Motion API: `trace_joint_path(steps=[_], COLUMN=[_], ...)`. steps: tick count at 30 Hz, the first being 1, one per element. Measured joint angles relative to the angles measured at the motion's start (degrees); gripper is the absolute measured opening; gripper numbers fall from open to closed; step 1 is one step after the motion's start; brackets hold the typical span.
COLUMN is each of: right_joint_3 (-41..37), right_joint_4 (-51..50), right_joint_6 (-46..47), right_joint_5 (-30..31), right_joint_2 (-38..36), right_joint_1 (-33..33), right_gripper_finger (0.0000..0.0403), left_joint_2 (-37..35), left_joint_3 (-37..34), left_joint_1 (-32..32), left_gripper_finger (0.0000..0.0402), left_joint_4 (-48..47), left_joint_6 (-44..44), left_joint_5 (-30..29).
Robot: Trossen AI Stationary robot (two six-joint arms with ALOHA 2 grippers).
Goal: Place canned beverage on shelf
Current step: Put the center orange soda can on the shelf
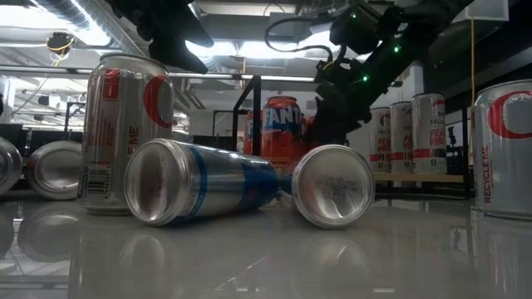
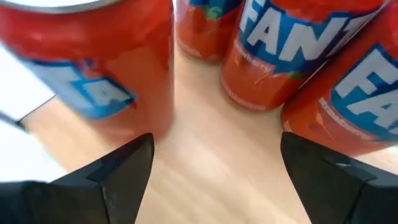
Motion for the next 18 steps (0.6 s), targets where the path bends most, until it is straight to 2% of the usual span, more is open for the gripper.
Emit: trace_joint_path(steps=[4, 7, 13, 18], right_joint_3=[3.47, 3.52, 3.47, 3.47], right_joint_4=[-8.89, -7.79, -3.85, -0.99], right_joint_6=[1.03, 1.89, 1.77, 1.18], right_joint_5=[-4.18, -6.40, -0.40, 0.81], right_joint_2=[0.00, 0.00, 1.47, 3.88], right_joint_1=[0.01, 0.82, 3.15, 2.94], right_gripper_finger=[0.0341, 0.0341, 0.0341, 0.0341], left_joint_2=[0.00, 0.00, 0.00, 0.00], left_joint_3=[0.00, 0.00, 0.00, 0.00], left_joint_1=[0.02, 0.00, 0.00, 0.00], left_gripper_finger=[0.0371, 0.0371, 0.0371, 0.0371], left_joint_4=[0.00, -0.02, 0.04, 0.11], left_joint_6=[-0.02, -0.07, -0.12, -0.13], left_joint_5=[0.01, 0.01, 0.02, 0.03])
